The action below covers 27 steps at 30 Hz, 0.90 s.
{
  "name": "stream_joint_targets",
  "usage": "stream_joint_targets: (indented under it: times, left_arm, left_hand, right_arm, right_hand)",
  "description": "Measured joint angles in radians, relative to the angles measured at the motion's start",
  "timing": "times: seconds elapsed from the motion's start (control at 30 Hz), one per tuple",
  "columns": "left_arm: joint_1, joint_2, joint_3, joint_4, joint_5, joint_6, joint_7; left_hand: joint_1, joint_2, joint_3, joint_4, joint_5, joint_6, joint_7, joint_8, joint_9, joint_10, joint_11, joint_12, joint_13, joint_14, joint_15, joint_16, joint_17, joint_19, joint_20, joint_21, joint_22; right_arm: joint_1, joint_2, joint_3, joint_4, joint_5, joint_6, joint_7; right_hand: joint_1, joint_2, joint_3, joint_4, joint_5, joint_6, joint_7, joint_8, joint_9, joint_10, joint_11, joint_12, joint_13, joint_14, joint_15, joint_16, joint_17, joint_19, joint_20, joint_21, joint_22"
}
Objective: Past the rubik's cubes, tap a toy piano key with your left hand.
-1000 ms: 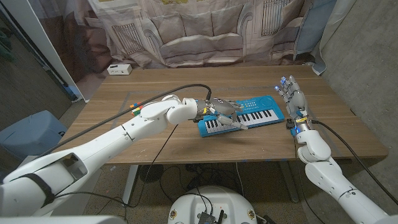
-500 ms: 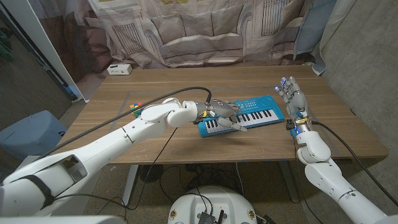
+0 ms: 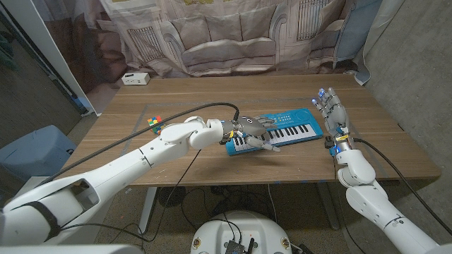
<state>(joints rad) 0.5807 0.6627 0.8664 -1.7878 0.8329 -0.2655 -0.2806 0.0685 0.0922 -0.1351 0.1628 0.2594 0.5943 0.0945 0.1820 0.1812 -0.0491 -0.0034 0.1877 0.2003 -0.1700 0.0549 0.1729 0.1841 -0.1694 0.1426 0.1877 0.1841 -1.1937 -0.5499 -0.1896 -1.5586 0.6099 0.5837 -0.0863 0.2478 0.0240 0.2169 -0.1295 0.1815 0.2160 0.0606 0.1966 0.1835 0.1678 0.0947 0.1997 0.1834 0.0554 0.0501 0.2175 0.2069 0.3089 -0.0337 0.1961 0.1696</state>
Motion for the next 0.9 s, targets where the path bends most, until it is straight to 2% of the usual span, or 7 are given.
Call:
stream_joint_targets:
  times: [0.43, 0.9]
  left_arm:
    - [0.005, 0.000, 0.004, 0.017, 0.030, -0.011, 0.046]
    - [-0.003, -0.012, 0.010, 0.046, 0.009, -0.018, 0.046]
  left_hand:
    - [-0.007, 0.007, 0.000, 0.000, 0.008, 0.062, 0.008, 0.026, 0.000, -0.008, -0.002, 0.004, 0.000, 0.000, 0.000, 0.005, 0.000, -0.005, -0.005, 0.000, 0.000]
    - [-0.007, 0.007, 0.003, -0.003, 0.008, 0.071, 0.009, 0.027, 0.000, -0.008, -0.002, 0.005, 0.000, 0.000, 0.000, 0.009, -0.003, -0.005, -0.005, 0.006, 0.000]
  right_arm:
    - [-0.001, 0.000, 0.000, -0.003, 0.001, -0.004, -0.001]
    - [0.002, -0.001, -0.001, -0.002, 0.005, -0.013, -0.001]
  right_hand:
    - [0.000, 0.000, 0.000, 0.000, 0.000, 0.000, 0.000, 0.000, 0.000, 0.000, 0.000, 0.000, 0.000, 0.000, 0.000, 0.000, 0.000, -0.004, 0.004, 0.000, 0.000]
    - [0.000, 0.000, 0.000, 0.000, 0.000, 0.000, 0.000, 0.000, 0.000, 0.000, 0.000, 0.000, 0.000, 0.000, 0.000, 0.000, 0.000, 0.000, 0.007, 0.000, 0.000]
